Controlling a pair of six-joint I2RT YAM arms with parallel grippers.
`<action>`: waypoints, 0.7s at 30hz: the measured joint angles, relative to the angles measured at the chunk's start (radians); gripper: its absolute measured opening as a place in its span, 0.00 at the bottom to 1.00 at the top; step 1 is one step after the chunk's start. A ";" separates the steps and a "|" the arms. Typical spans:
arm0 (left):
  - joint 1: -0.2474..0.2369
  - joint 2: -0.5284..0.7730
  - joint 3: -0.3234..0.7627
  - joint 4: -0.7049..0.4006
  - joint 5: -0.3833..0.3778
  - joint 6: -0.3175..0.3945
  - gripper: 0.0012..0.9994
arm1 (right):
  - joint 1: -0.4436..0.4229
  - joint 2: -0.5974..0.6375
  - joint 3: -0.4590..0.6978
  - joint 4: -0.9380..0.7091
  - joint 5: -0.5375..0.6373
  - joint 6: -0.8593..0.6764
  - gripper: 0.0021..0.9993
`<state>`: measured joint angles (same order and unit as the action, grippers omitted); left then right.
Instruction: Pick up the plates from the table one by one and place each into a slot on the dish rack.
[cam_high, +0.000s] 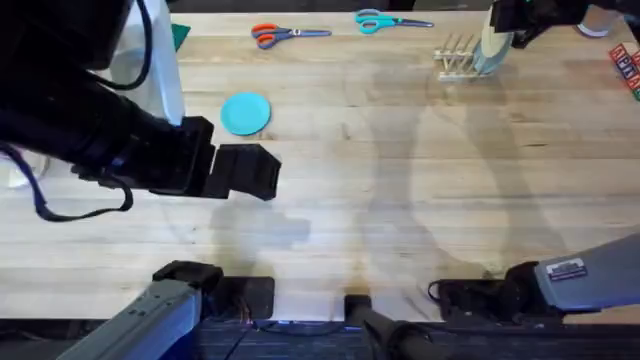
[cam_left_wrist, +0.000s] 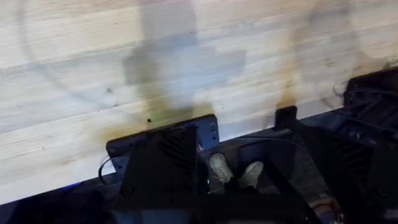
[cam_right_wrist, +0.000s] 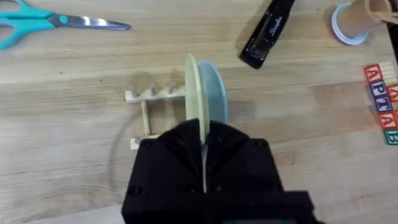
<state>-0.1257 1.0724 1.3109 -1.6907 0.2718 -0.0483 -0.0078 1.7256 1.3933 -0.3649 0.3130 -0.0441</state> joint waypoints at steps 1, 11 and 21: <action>0.000 0.000 0.000 0.000 0.000 0.000 0.99 | 0.000 0.000 0.000 0.003 -0.005 0.000 0.03; 0.000 0.000 0.000 0.000 0.000 0.000 0.99 | -0.002 0.037 0.000 0.021 -0.023 0.000 0.03; 0.000 0.000 0.000 0.000 0.000 0.000 0.99 | -0.010 0.069 0.000 0.037 -0.023 0.000 0.03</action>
<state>-0.1257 1.0725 1.3109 -1.6909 0.2718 -0.0483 -0.0174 1.7950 1.3937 -0.3279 0.2904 -0.0441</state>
